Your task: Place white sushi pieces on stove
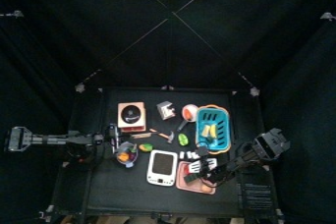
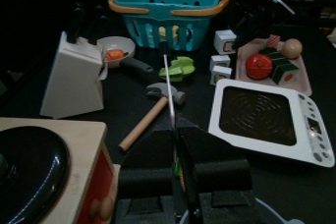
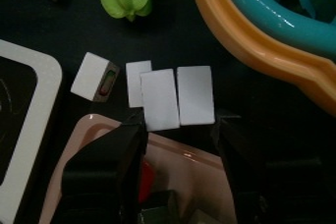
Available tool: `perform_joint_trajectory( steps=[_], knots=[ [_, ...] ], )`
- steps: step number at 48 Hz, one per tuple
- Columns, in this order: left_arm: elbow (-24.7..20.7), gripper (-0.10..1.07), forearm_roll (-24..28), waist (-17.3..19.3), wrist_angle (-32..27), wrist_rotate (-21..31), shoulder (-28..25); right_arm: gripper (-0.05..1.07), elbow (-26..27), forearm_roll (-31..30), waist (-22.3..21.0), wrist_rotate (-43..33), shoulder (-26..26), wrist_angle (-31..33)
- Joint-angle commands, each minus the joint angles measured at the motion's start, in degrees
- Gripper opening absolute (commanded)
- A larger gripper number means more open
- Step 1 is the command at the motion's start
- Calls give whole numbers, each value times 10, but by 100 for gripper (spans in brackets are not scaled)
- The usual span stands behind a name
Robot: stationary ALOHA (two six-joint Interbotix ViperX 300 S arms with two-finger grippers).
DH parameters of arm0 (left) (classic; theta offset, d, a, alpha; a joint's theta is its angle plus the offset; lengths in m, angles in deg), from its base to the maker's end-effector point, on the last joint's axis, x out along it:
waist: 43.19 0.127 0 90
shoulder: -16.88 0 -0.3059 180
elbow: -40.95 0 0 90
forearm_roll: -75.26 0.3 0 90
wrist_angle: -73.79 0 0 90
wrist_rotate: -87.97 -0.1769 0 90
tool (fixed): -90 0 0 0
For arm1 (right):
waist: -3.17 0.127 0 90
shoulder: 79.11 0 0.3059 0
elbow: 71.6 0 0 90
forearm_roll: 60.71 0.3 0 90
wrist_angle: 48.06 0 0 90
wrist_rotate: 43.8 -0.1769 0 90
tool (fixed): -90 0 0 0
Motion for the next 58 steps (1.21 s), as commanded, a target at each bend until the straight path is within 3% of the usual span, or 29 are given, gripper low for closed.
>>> perform_joint_trajectory(
  steps=[1,12,28,44,51,58],
  knots=[
    [-9,34,-1,-1,3,0,-1,69,18,-14,6,4,20,4],
    [-11,34,-1,-1,3,0,-2,69,67,-72,6,99,14,9],
    [-11,34,-1,-1,2,0,-2,69,152,-128,-11,336,-24,-27],
    [-10,34,-1,-1,2,0,-2,69,183,-108,-89,552,-40,-167],
    [-8,34,-1,-1,3,0,-2,69,172,-93,-125,608,-46,-279],
    [-8,34,-1,-1,2,0,-2,70,151,-63,-150,632,-51,-350]
  ],
)
